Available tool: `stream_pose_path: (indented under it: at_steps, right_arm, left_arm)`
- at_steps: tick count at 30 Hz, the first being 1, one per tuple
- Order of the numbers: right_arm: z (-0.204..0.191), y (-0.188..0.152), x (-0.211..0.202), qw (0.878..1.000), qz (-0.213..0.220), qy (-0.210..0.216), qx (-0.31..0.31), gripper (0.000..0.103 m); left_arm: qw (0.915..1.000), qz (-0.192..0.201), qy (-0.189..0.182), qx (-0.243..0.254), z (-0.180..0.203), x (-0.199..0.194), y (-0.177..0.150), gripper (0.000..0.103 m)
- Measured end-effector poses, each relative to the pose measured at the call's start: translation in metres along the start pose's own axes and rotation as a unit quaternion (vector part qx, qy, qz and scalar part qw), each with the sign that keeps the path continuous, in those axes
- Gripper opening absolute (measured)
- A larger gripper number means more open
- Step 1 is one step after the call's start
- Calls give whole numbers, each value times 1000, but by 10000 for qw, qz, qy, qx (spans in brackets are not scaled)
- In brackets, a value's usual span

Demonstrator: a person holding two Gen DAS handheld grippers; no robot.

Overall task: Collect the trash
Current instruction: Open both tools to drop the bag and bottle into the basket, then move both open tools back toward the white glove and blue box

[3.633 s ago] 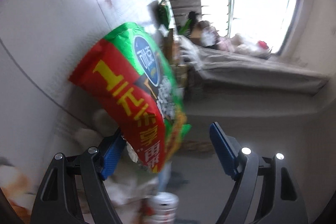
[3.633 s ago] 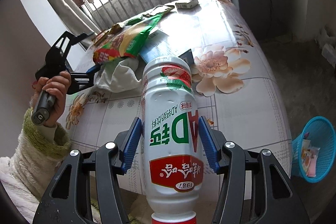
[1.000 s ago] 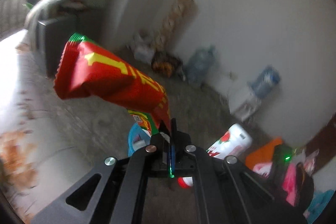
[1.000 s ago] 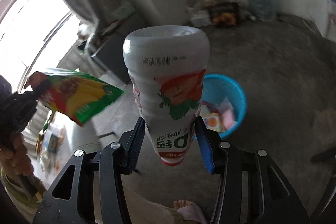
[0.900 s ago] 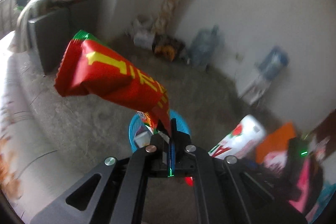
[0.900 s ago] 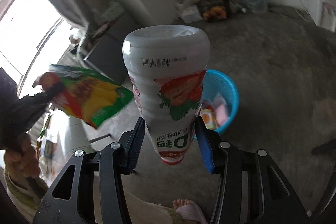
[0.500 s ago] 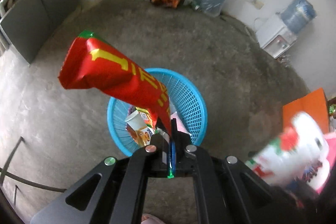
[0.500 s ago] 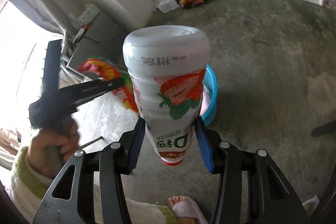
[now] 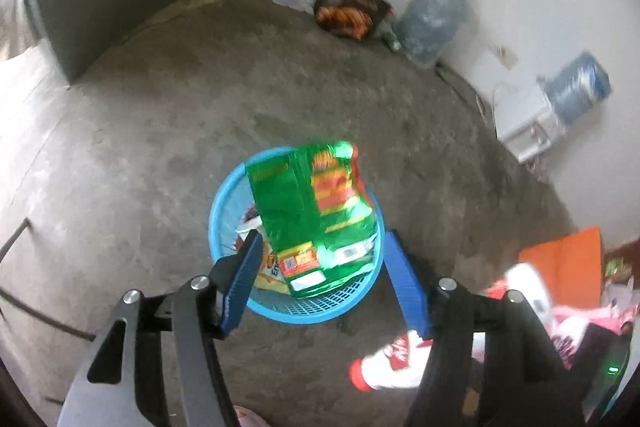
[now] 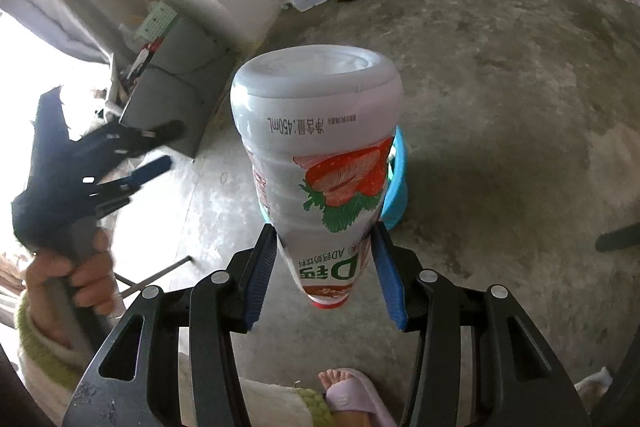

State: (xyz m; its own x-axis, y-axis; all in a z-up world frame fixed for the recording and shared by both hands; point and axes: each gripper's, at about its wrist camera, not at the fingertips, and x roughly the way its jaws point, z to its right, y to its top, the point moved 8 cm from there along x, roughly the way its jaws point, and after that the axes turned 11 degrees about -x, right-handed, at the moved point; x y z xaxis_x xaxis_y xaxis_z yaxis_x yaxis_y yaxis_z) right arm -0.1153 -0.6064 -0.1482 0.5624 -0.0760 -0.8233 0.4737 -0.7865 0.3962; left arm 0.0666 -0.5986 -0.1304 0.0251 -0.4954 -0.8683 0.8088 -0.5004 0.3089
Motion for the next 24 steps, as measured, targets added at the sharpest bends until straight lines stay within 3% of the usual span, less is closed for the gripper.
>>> stream_pose_path:
  at_steps: [5,9,11,13,15,17,24]
  right_arm:
    - [-16,19,26,9997,-127,147,-177,45]
    - [-20,50,60,9999,-72,106,50,49]
    - [-15,61,86,9998,-153,-27,125,66]
    - [-8,58,104,9984,-416,-290,253,66]
    - [-3,46,111,9962,-609,-278,555,66]
    - [-7,35,106,9963,-608,-108,601,66]
    - [-17,3,71,9970,-674,-132,367,66]
  left_arm:
    - [9998,181,-3,10,-9,-65,-5,70]
    - [9987,500,-119,14,-26,-123,-11,77]
    - [9974,694,-161,-55,-41,-154,-17,80]
    - [9961,849,-188,-157,-60,-178,-24,81]
    - [9941,1029,-162,-291,-85,-203,-35,81]
    - [9913,1251,-108,-405,-112,-228,-47,82]
    - [9738,1861,176,-1293,-211,-297,-93,83]
